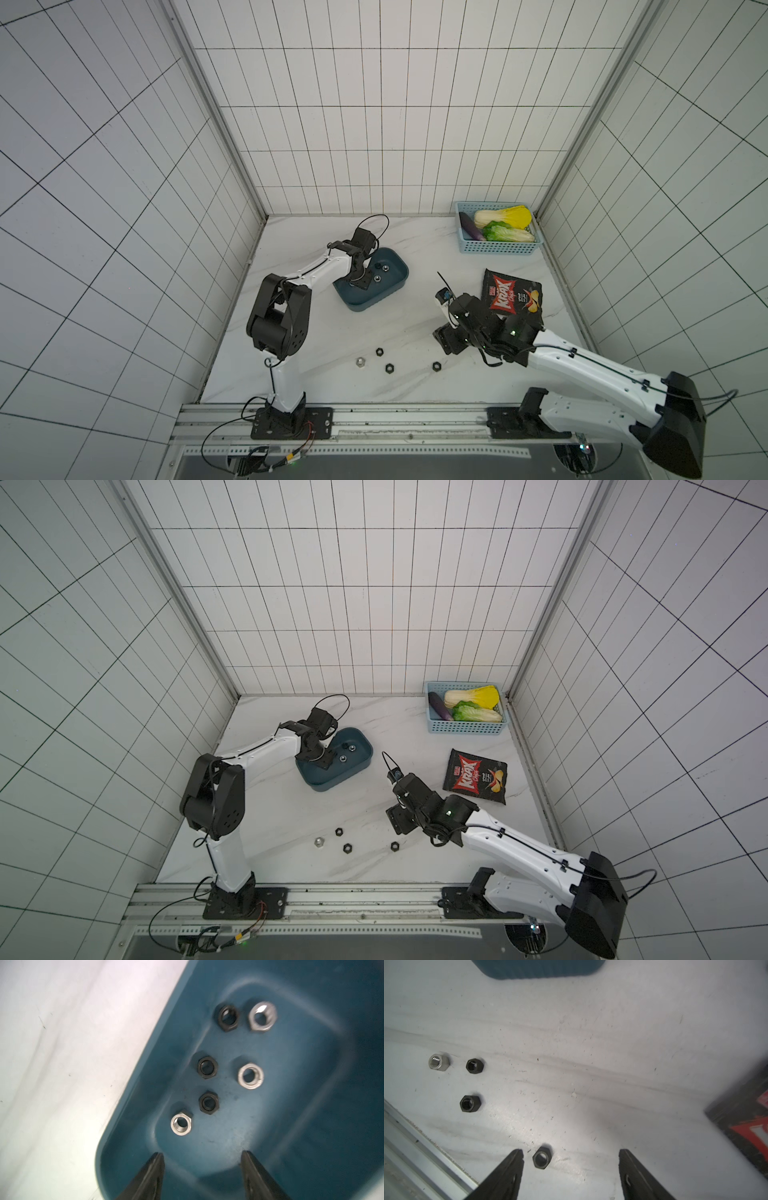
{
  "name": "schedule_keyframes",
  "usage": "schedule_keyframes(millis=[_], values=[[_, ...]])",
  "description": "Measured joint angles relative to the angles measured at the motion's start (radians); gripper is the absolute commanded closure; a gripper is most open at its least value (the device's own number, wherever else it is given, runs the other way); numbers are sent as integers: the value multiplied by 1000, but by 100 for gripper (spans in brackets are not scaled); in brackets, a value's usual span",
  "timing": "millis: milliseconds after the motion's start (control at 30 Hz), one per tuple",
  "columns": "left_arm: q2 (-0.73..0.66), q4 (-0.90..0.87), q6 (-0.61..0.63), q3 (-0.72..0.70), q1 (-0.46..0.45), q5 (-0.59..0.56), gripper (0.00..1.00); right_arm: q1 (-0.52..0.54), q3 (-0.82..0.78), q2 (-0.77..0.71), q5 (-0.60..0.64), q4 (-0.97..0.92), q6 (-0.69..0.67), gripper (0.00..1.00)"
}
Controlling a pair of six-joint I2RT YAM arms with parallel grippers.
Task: Put the nuts on the desktop into the storage box
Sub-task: Place the nut in the storage box, then pick up the nut from the center of the board.
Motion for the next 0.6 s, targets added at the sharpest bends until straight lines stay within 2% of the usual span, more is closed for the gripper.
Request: schedule_keyframes(millis=[100, 233, 433, 600], values=[[-83, -5, 3, 7, 19, 100, 22, 0, -19, 47, -74, -26, 53, 28], [-148, -8, 3, 10, 96, 240, 10, 8, -21, 149, -122, -41, 84, 33], [-162, -11, -7, 8, 222, 356, 7, 27, -19, 272, -138, -42, 103, 41], [-213, -10, -17, -4, 276, 394, 7, 31, 5, 328, -138, -50, 113, 46]])
